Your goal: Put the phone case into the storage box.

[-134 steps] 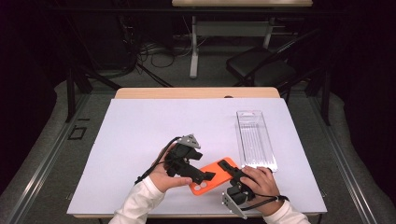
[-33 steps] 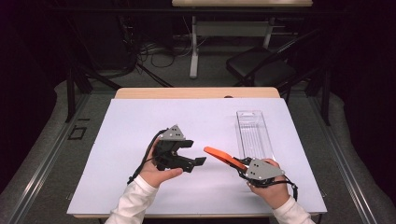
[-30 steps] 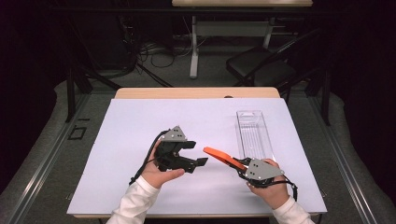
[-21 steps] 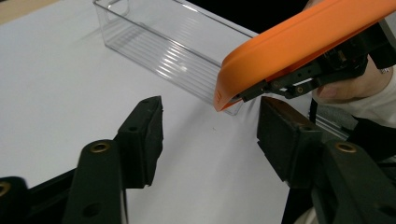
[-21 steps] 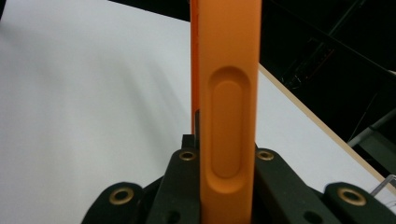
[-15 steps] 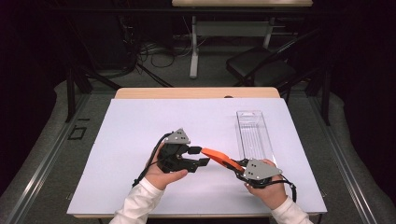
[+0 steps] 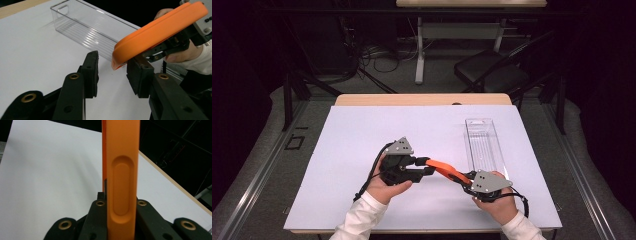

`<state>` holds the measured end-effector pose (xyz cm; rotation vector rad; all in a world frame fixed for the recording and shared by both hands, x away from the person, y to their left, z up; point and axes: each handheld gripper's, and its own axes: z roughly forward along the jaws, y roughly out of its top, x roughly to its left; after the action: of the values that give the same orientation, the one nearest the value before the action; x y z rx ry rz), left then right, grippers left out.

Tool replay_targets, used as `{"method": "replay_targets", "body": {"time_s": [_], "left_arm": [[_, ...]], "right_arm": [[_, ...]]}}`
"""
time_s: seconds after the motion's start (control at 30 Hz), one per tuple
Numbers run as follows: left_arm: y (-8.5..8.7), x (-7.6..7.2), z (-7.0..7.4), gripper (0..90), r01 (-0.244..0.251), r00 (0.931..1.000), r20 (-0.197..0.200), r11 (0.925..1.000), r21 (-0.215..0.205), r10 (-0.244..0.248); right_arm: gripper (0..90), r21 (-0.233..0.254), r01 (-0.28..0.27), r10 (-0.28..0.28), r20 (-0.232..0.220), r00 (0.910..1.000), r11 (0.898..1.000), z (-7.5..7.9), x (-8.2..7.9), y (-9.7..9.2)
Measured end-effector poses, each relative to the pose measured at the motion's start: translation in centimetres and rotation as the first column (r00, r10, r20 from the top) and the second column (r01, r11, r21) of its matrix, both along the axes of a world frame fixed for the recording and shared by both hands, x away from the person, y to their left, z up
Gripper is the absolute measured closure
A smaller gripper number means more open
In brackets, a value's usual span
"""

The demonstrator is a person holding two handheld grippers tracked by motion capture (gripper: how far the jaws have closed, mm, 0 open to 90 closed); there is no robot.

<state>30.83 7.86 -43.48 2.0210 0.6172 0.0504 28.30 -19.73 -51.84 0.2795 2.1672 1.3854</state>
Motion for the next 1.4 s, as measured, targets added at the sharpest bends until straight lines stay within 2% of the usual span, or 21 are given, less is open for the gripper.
{"method": "replay_targets", "body": {"time_s": [0.43,0.63,0.97,1.07,1.27,1.4], "left_arm": [[-0.25,-0.17,-0.03,71.5,0.021,0.9997,0.012,0.9998,0.001,-0.021],[-0.25,-0.15,-0.29,75.7,0.024,0.9997,-0.01,0.9994,-0.024,-0.024],[-0.12,-0.32,-0.44,80.0,-0.024,0.9976,-0.066,0.9976,-0.065,0.019],[-0.16,-0.42,-0.43,80.4,-0.04,0.9964,-0.076,0.9974,-0.06,0.035],[-0.2,-0.55,-0.35,81.4,-0.057,0.9953,-0.081,0.9967,-0.057,0.052],[-0.28,-0.73,-0.36,82.2,-0.068,0.9955,-0.07,0.9959,-0.06,0.064]], "right_arm": [[87.6,0.013,-0.018,0.018,-0.009,0.9998,1.0,-0.05,-0.04,0.15],[87.6,0.016,-0.021,0.021,-0.011,0.9997,1.0,-0.04,-0.05,0.17],[87.6,0.021,-0.028,0.029,-0.018,0.9994,0.999,-0.04,-0.06,0.19],[87.6,0.019,-0.029,0.03,-0.019,0.9994,0.999,-0.04,-0.08,0.23],[87.5,0.023,-0.028,0.029,-0.026,0.9992,0.999,-0.03,-0.12,0.27],[87.4,0.026,-0.026,0.027,-0.031,0.9992,0.999,-0.04,-0.09,0.28]]}}
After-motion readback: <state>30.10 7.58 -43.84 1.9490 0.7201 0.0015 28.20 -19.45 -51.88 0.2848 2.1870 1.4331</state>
